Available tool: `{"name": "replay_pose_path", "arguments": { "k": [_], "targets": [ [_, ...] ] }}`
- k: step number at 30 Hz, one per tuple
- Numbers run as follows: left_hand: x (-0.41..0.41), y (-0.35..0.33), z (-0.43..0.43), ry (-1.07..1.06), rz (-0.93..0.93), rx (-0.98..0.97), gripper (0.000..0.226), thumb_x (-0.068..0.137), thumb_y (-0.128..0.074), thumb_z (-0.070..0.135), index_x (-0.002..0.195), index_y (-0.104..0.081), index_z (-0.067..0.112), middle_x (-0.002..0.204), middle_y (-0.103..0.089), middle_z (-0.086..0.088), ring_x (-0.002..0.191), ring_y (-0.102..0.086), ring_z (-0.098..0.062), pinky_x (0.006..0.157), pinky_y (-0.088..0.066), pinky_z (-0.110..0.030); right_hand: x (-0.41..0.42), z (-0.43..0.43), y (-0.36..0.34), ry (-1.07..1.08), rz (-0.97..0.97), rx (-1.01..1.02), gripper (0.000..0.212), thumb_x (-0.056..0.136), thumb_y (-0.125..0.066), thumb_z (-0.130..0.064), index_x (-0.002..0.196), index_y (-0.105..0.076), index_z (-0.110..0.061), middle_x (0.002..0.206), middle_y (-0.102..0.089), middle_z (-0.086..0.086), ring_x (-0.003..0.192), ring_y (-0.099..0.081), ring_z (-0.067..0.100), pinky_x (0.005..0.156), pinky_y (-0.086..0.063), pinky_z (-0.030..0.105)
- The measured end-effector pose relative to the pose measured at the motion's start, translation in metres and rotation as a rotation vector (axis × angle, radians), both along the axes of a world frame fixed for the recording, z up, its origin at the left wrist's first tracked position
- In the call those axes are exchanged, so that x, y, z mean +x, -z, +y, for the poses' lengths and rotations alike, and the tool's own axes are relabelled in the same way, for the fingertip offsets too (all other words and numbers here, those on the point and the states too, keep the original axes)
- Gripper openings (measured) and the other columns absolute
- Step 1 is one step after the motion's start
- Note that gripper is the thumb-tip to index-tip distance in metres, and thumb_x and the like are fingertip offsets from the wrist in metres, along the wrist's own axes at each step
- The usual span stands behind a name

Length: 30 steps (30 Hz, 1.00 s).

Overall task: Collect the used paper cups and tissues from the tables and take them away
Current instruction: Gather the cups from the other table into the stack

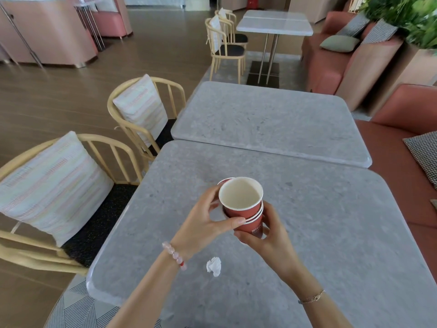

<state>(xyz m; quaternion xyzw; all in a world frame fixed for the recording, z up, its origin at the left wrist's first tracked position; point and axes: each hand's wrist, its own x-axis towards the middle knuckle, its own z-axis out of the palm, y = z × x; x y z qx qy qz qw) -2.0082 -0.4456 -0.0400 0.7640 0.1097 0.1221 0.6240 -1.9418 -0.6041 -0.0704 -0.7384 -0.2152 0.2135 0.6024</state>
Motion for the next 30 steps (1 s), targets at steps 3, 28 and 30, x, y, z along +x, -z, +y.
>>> {"name": "replay_pose_path", "arguments": {
  "k": [3,28,30],
  "targets": [
    [-0.002,-0.001,0.001,0.035,0.012,0.043,0.069,0.059,-0.076,0.044,0.120,-0.045,0.043,0.123,-0.053,0.030,0.120,-0.047,0.004,0.100,-0.037,-0.017,0.001,-0.001,0.000,0.009,0.003,0.011,0.060,0.072,-0.080,-0.008,0.121,-0.050,-0.026,0.113,-0.063,-0.008,0.101,-0.060,0.007,0.085,-0.052,0.024],
    [0.014,0.063,0.019,-0.289,0.038,0.898,0.049,0.082,-0.042,0.048,0.116,-0.057,0.015,0.110,-0.063,0.001,0.097,-0.061,-0.022,0.083,-0.043,-0.032,0.021,-0.025,0.006,0.167,0.021,0.013,0.063,0.070,-0.078,0.001,0.121,-0.050,-0.023,0.110,-0.064,-0.010,0.090,-0.061,-0.006,0.073,-0.047,0.006],
    [0.020,0.077,0.020,-0.301,0.034,1.017,0.046,0.081,-0.044,0.044,0.110,-0.060,0.013,0.103,-0.066,-0.001,0.089,-0.064,-0.024,0.078,-0.048,-0.033,0.024,-0.030,0.008,0.182,0.023,0.006,0.065,0.069,-0.079,0.000,0.121,-0.050,-0.026,0.109,-0.064,-0.011,0.091,-0.061,-0.006,0.074,-0.047,0.007]
  ]
}}
